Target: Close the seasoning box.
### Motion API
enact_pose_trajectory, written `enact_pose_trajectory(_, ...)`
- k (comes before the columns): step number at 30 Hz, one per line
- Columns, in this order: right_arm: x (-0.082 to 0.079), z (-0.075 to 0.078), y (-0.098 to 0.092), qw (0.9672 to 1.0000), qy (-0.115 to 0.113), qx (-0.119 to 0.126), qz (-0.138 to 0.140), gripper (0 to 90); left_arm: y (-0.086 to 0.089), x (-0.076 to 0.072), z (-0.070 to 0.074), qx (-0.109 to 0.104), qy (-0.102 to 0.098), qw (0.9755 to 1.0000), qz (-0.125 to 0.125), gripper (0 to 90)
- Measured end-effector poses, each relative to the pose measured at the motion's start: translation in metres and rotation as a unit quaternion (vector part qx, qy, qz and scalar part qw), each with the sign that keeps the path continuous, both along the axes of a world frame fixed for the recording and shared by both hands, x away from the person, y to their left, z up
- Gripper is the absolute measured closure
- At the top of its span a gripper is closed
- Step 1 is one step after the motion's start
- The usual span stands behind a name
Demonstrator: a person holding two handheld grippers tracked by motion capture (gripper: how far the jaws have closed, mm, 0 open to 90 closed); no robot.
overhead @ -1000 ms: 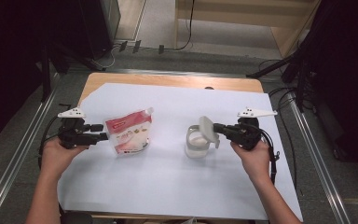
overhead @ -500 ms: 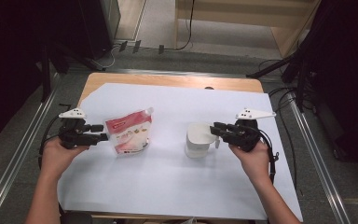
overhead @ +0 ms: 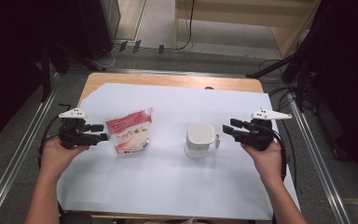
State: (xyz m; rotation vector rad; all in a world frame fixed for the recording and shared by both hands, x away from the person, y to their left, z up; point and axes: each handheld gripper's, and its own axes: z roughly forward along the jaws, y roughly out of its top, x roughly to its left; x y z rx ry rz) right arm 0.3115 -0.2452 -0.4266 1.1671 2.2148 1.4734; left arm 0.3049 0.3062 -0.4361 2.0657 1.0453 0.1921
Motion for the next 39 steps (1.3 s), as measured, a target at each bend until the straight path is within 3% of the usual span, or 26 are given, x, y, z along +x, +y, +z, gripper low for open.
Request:
enact_pose_trajectory(8, -0.004, -0.010, -0.023, 0.9995, -0.011, 0.002, -0.028, 47.1, -0.002, -0.001, 0.002, 0.000, -0.001, 1.0000, -0.002, 43.3)
enact_pose_trajectory(14, -0.002, -0.015, -0.032, 0.9992, -0.003, 0.006, -0.039, 45.7, -0.004, -0.002, 0.001, 0.003, -0.001, 1.0000, -0.005, 43.3)
enact_pose_trajectory(22, 0.004, -0.027, -0.033, 0.9992, 0.013, -0.010, -0.036, 44.6, -0.006, -0.001, 0.000, 0.000, -0.001, 1.0000, -0.007, 42.1)
enact_pose_trajectory(34, 0.006, -0.031, -0.036, 0.9985, 0.021, -0.002, -0.050, 44.4, -0.007, -0.003, 0.000, 0.007, -0.001, 0.9999, -0.011, 40.9)
enact_pose_trajectory(39, 0.007, -0.031, -0.036, 0.9986, 0.019, 0.000, -0.050, 44.4, -0.004, -0.003, -0.002, -0.002, -0.001, 1.0000, -0.008, 40.7)
